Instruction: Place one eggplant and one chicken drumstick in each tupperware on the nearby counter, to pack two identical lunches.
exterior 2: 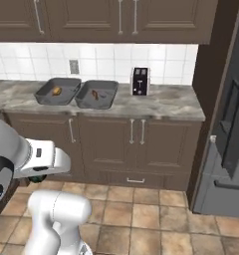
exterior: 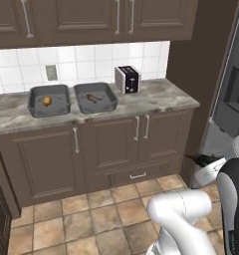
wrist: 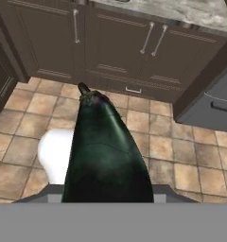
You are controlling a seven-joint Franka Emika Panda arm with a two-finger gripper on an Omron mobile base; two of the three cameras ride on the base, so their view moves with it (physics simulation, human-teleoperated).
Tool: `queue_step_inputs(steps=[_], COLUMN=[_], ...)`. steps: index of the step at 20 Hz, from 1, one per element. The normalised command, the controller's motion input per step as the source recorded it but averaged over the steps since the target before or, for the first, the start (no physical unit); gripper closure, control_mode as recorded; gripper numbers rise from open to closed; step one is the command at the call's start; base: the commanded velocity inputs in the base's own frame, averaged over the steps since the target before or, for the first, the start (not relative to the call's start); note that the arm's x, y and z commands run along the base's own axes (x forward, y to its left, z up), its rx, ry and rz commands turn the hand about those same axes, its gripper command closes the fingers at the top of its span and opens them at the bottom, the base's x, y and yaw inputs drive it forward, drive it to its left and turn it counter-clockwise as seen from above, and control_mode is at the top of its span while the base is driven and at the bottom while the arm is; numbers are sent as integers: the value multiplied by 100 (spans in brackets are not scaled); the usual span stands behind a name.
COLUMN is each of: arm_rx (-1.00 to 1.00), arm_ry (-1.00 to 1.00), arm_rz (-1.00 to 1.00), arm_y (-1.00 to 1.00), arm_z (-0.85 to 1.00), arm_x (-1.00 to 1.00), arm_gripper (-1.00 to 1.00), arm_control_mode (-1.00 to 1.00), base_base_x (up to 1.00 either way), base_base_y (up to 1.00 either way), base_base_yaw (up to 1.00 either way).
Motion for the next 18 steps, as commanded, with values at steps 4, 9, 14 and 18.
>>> queue_step_inputs(steps=[4, 9, 14, 18], arm_rx=[0, 0, 0, 0], arm_ry=[0, 0, 0, 0], arm_rz=[0, 0, 0, 0], arm_y=[0, 0, 0, 0], arm_z=[0, 0, 0, 0], arm_x=[0, 0, 0, 0], arm_gripper=[100, 100, 100, 100], arm_control_mode=[100, 100, 100, 100], base_base_x=[41, 86, 100, 100], base_base_y=[100, 100, 100, 73], base_base_yaw=[-4, -1, -1, -1])
